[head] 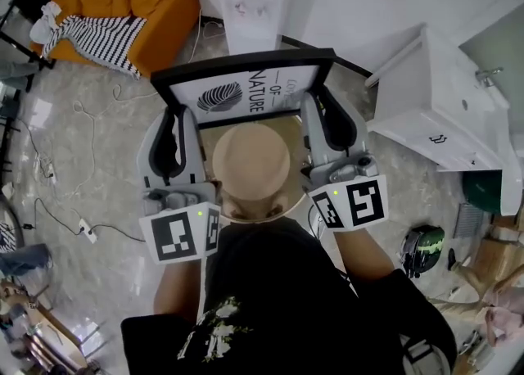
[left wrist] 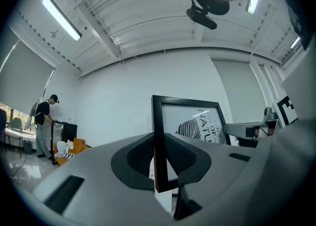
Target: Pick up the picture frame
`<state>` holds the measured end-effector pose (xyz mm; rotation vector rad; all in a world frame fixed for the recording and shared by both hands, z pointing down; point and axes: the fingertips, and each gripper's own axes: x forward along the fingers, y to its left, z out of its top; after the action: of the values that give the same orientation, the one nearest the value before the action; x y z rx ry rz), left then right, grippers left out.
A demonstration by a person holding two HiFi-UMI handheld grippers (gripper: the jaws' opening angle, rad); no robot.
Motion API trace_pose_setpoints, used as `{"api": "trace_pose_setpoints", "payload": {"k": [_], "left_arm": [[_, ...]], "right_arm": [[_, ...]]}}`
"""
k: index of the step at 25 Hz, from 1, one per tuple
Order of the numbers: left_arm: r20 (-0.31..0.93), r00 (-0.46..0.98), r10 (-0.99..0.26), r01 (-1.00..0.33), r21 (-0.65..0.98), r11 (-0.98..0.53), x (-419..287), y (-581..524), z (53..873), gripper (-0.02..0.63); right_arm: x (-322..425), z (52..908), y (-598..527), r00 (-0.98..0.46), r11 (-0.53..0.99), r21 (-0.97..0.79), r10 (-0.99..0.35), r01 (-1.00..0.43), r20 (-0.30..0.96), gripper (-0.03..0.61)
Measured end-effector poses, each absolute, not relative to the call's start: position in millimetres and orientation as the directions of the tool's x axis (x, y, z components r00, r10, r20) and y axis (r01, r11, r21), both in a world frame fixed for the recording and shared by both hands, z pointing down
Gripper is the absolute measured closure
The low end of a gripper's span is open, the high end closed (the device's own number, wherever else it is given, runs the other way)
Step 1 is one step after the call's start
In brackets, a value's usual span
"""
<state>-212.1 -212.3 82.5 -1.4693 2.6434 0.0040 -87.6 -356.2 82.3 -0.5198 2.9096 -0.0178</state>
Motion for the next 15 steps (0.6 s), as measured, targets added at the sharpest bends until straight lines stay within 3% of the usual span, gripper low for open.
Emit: {"api": "trace_pose_setpoints", "payload": {"k": [15], "left_arm": [[-0.209,-0.505,-0.837,-0.847,-0.067,0.527,-200,-192,30,0.539]], "right_arm": [[-75,29,-337,-0.907,0.942,-0.002,-0.322,-0.334,-0.27,0.512]]}}
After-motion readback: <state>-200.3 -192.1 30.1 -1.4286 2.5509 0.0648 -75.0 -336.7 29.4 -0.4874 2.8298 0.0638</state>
